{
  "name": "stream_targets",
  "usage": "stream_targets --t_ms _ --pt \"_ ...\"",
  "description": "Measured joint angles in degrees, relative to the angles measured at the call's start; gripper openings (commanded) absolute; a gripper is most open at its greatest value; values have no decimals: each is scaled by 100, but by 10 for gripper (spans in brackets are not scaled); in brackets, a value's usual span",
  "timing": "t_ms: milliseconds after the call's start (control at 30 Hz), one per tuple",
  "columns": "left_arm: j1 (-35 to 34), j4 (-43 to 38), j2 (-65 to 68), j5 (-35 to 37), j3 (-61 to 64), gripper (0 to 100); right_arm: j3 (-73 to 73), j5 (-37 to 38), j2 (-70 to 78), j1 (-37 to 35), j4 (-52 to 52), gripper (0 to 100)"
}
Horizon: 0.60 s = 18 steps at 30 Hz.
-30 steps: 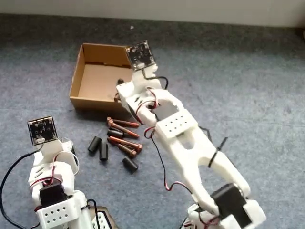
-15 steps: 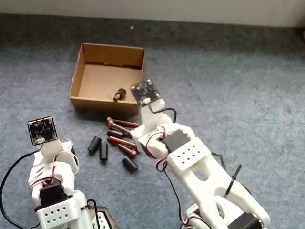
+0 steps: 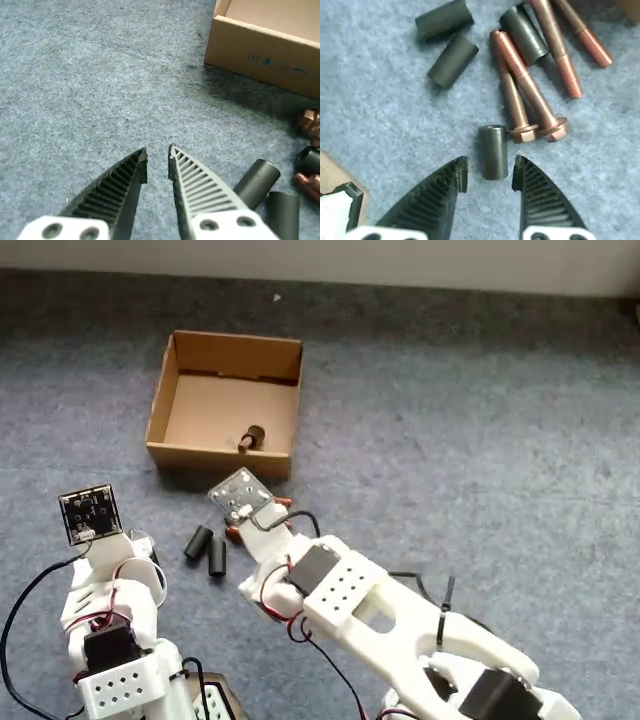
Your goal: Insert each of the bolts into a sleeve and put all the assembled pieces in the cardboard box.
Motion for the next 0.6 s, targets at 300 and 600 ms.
stream_targets --t_ms 300,600 --pt "0 0 0 0 0 91 -105 79 1336 -44 -9 141" --pt "0 0 0 0 0 91 -387 88 1723 53 0 5"
